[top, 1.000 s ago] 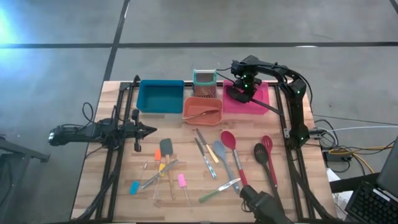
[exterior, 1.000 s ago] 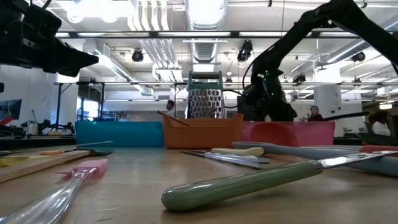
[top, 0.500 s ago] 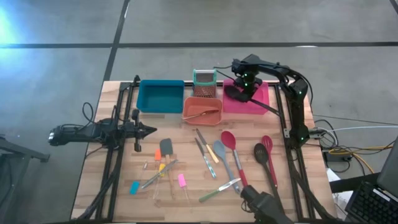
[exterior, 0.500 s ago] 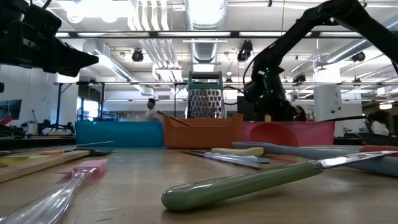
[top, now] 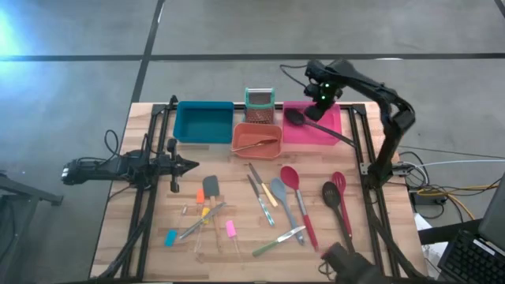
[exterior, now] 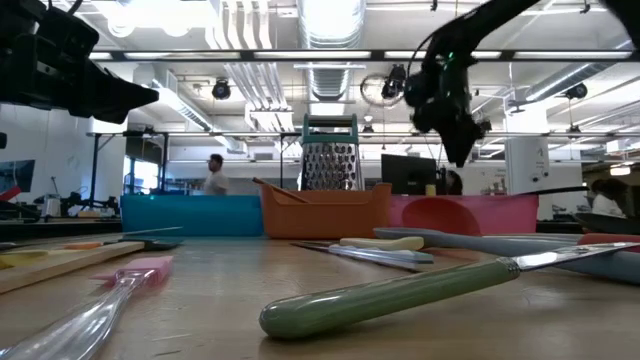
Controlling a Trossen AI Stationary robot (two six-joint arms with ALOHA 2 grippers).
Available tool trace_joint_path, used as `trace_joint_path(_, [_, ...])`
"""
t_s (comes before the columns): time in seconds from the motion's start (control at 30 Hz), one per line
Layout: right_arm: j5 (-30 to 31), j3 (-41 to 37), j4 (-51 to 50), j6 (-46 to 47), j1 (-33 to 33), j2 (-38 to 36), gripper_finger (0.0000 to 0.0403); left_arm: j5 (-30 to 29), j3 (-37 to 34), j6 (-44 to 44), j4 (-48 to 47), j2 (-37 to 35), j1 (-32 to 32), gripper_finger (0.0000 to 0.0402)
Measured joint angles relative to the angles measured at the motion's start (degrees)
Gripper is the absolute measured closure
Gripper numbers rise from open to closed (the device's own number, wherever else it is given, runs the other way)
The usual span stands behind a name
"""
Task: Pick & Place Kitchen Items
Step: Put the pink spatula into the blue bin
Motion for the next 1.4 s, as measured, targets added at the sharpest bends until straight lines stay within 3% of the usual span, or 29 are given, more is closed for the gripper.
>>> trace_joint_path(0.47, [0.00, 0.00, 0.19, 10.03, 6.15, -21.47, 0.0261, -0.02, 0.00, 0.00, 0.00, -0.01, 0.01, 0.0388])
trace_joint_path(0.77, [0.02, 0.00, 2.35, 21.93, 15.87, -30.97, 0.0281, -0.01, 0.01, 0.00, -0.02, -0.01, 0.00, 0.0388])
trace_joint_path(1.0, [0.84, -0.96, 11.28, 27.84, 26.80, -35.56, 0.0301, 0.00, 0.01, 0.00, 0.00, 0.01, 0.02, 0.0388])
trace_joint_path(1.2, [6.61, -3.15, 17.09, 27.84, 38.14, -36.95, 0.0325, -0.01, 0.00, 0.00, 0.00, 0.01, 0.00, 0.0388])
trace_joint_path(1.4, [17.49, -7.87, 18.13, 26.42, 47.98, -39.47, 0.0354, 0.00, 0.00, 0.00, -0.01, 0.01, 0.00, 0.0388])
